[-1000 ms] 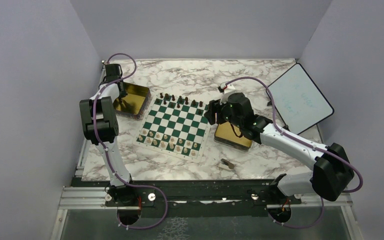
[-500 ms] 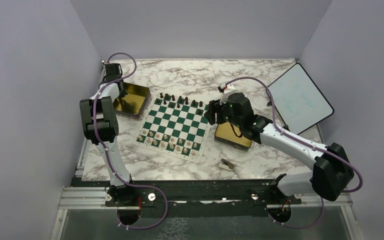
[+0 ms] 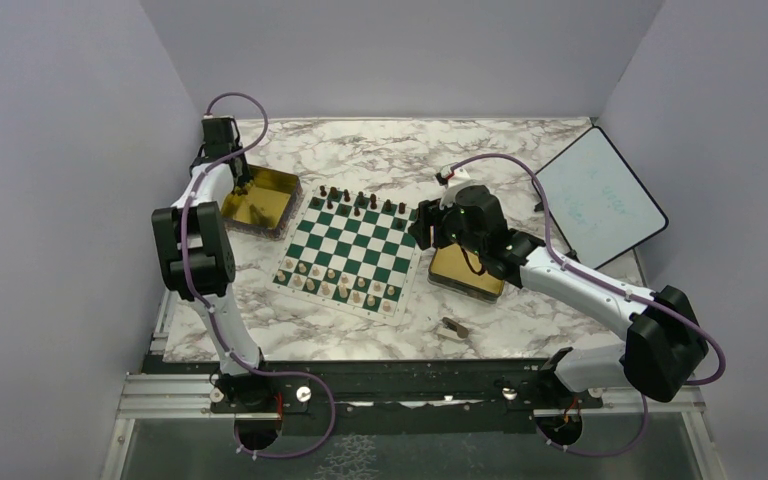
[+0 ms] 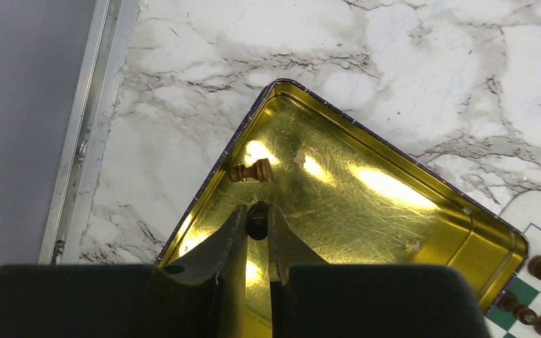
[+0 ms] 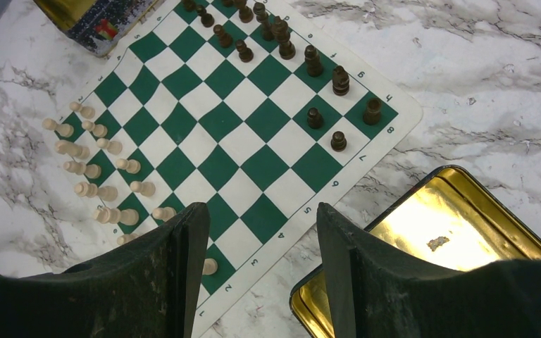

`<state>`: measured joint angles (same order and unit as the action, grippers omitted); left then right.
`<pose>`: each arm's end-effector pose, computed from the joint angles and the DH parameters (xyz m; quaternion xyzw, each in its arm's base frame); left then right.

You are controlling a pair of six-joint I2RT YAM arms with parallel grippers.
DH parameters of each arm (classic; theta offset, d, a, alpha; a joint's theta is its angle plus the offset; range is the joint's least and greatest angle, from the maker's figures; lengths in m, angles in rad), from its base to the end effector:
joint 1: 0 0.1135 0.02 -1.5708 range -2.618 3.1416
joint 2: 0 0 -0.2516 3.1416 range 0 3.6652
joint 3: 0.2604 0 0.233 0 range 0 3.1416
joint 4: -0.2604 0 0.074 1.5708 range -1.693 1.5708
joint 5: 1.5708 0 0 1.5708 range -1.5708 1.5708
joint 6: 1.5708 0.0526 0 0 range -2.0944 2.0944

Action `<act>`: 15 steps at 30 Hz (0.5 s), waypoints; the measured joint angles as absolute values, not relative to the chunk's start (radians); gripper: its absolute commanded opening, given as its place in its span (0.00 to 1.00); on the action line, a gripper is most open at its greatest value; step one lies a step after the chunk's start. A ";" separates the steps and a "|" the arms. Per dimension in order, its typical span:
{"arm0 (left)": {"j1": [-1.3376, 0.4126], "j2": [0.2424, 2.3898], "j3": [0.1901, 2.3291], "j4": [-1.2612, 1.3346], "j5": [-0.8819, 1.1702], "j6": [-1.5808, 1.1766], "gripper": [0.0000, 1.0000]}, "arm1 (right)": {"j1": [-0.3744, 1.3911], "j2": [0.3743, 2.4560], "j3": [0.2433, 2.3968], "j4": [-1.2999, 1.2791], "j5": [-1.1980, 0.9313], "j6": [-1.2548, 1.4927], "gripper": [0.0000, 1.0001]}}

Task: Set up the chess pieces on the board
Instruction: Pick up the chess piece from the storage box.

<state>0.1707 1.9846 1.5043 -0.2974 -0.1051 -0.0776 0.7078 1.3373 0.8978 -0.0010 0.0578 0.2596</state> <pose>0.4312 0.0799 0.2044 -0.1342 0.9115 0.0663 0.3830 0.2341 0.1963 0.2628 -0.1725 0.8265 0.2273 0.4853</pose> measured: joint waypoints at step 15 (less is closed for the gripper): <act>0.070 1.804 1.433 -0.304 -0.016 -0.119 0.12 | 0.708 1.337 0.898 -0.001 0.057 0.260 0.63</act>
